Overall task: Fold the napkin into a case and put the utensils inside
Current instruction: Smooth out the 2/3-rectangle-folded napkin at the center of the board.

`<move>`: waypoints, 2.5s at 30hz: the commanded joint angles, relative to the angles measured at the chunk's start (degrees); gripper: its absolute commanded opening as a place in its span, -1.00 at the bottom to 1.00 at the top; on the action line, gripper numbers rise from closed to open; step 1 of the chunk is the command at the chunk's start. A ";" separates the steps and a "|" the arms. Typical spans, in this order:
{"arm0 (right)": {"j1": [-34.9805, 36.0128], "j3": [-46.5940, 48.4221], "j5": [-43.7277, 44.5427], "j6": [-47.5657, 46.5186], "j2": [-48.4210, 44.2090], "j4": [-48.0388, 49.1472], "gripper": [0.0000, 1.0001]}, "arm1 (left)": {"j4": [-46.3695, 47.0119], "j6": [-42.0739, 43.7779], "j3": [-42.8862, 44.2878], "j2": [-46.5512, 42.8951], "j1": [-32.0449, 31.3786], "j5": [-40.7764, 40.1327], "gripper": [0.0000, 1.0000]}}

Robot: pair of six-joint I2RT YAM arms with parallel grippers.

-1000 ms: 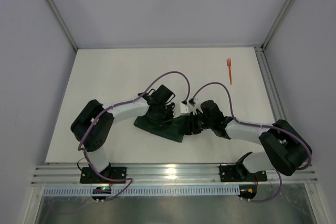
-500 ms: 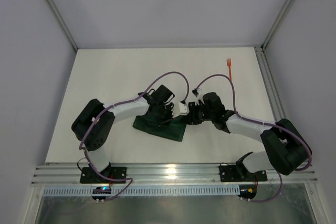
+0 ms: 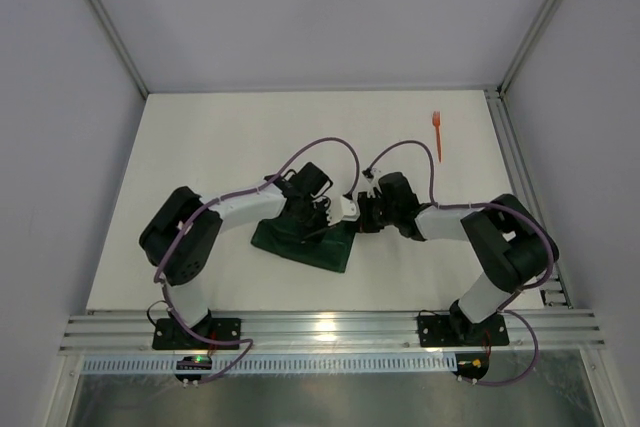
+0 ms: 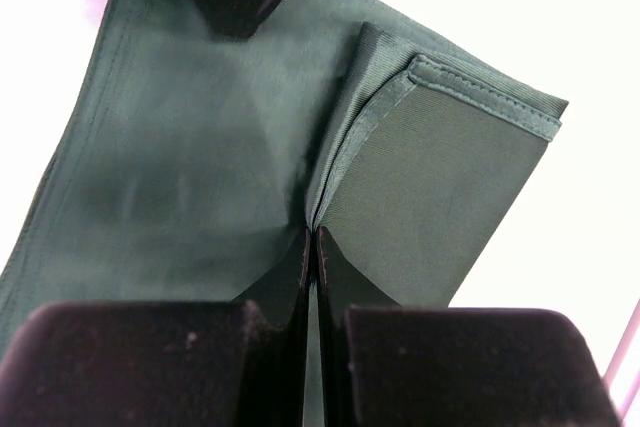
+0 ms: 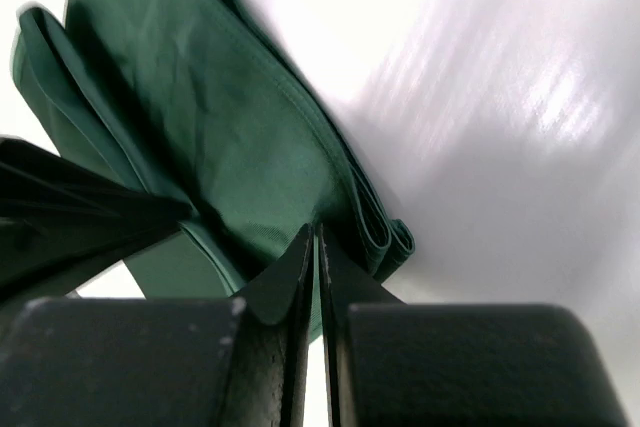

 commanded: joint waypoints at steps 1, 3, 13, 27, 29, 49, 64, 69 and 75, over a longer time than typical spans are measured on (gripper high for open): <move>-0.09 0.74 -0.04 0.99 2.56 4.19 -0.85 | -3.70 1.33 2.48 1.23 0.13 2.73 -1.00; -0.01 1.18 0.14 1.17 3.87 4.63 -0.85 | -5.54 2.56 2.83 1.32 -0.39 2.99 -1.00; -0.09 4.53 -0.21 -0.77 4.68 2.44 -0.86 | -5.73 3.10 2.04 0.18 -0.57 3.08 -1.00; -0.01 6.19 -6.37 -6.12 1.17 1.57 -0.77 | -1.51 -3.76 2.39 0.97 1.98 1.67 -1.00; -0.01 6.89 -6.45 -7.27 -0.15 -0.54 -0.73 | -1.42 -3.76 2.31 0.88 1.89 1.59 -1.00; 4.29 -9.01 -9.89 6.97 -10.89 11.92 -0.93 | -1.77 -5.17 3.01 1.76 1.98 1.76 -0.94; 8.17 -13.05 -3.47 11.62 0.54 16.41 -0.93 | -1.94 -5.61 3.18 -0.34 1.98 -0.43 -0.51; 8.08 -14.64 -2.06 12.42 -0.16 15.89 -0.92 | -2.47 -5.69 3.10 -3.24 3.20 -0.61 -0.36; 8.08 -13.06 -1.27 10.40 -1.22 11.76 -0.92 | -5.54 -4.73 2.83 -7.90 7.77 0.18 -0.27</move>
